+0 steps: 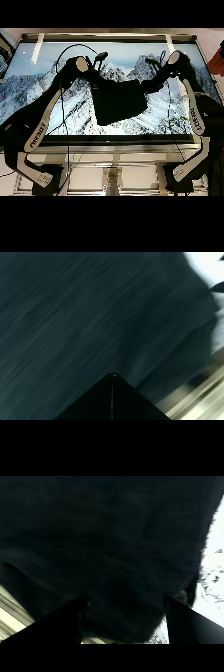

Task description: Fold the clothes and pants, and hang the long-sleeved shirts on hangers.

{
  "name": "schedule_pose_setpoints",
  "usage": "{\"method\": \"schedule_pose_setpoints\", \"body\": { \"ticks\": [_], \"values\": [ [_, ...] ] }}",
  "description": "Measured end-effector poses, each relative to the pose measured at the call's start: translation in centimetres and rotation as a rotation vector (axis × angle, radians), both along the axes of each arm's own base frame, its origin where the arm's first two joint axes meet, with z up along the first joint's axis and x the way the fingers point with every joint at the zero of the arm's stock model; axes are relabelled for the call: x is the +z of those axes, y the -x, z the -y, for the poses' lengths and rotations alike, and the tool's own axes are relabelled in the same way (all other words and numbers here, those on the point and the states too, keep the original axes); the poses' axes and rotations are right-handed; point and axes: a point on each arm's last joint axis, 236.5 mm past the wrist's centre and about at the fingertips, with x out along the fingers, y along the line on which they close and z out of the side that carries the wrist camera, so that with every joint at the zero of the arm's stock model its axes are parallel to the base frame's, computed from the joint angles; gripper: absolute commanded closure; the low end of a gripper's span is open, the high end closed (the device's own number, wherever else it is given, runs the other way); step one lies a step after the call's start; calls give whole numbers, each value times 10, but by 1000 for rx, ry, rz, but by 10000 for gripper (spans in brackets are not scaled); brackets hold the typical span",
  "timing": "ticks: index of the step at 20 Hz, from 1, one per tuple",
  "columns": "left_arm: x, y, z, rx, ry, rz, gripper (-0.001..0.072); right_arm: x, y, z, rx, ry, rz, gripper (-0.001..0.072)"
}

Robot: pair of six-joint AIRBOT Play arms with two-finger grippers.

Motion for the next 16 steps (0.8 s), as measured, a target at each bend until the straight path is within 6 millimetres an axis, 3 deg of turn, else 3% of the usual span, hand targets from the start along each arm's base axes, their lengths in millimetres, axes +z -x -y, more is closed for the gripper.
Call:
{"method": "schedule_pose_setpoints", "body": {
  "ticks": [2, 5, 8, 9, 10, 12, 16],
  "values": [
    [-20, 16, -14, -18, -94, -34, 683, -27, 16, 5, 32, 60, -44, 93],
    [-40, 34, -37, -20, -201, -54, 683, -59, 39, 24, 58, 148, -111, 93],
    [-43, 45, -69, 12, -299, -33, 683, -76, 53, 50, 60, 219, -153, 92],
    [-40, 47, -81, 32, -329, -16, 682, -77, 54, 58, 55, 232, -159, 87],
    [-37, 48, -95, 56, -363, 2, 682, -77, 54, 64, 50, 240, -156, 5],
    [-26, 50, -123, 107, -419, 45, 682, -71, 49, 71, 44, 223, -132, 7],
    [-8, 56, -172, 218, -488, 101, 681, -37, 17, 54, 33, 90, -2, 6]
  ]
}}
